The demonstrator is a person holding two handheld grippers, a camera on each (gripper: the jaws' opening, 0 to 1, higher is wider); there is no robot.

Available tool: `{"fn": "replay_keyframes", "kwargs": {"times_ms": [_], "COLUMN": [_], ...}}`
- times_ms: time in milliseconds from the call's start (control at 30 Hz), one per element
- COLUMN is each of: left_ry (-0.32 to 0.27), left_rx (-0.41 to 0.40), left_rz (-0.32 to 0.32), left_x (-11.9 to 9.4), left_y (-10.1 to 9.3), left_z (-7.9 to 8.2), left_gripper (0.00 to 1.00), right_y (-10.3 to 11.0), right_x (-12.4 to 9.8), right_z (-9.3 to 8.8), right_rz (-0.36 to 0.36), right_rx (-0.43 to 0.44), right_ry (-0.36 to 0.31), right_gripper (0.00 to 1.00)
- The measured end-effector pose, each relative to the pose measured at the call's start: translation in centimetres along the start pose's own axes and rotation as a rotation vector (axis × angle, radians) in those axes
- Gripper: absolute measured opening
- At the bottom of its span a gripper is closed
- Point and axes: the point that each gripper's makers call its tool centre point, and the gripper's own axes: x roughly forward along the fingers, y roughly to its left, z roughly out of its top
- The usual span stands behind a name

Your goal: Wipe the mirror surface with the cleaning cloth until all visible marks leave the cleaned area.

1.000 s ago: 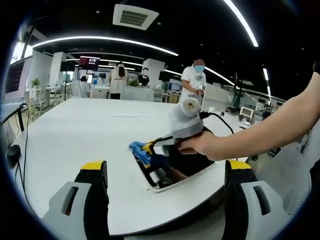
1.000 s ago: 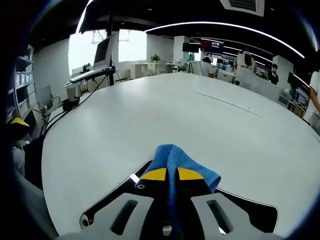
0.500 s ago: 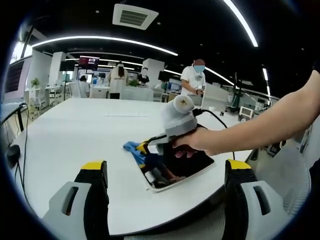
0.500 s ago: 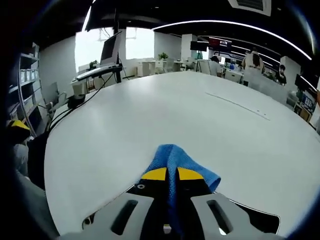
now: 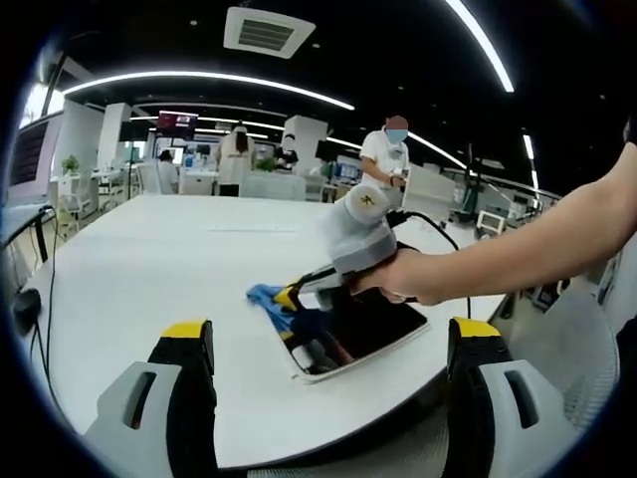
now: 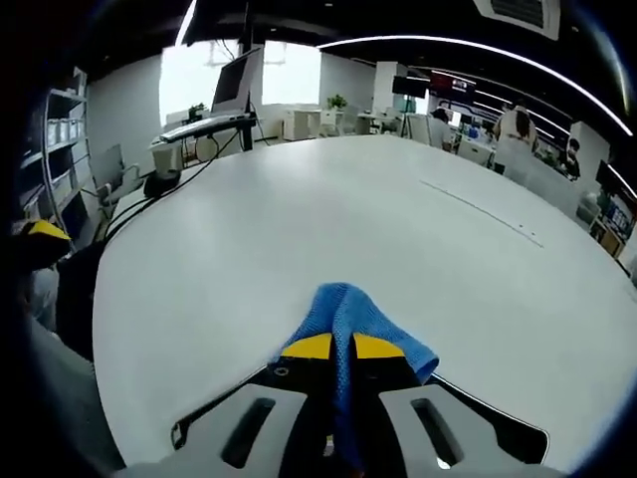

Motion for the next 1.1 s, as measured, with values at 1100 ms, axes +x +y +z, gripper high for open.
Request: {"fn": "replay_keyframes", "kwargs": {"times_ms": [1100], "left_ry": [0.001], "left_rx": [-0.003], "left_rz": [0.012], "left_x": [0.1], "left_y": [0.2], "left_z": [0.0], "left_gripper": [0.97], "right_y": [2.5], "right_x": [-2.6], "right_z": [-1.7], "right_rz": [0.091], "right_rx": [-0.055], "right_ry": [0.065], "right_gripper": [0.00]}}
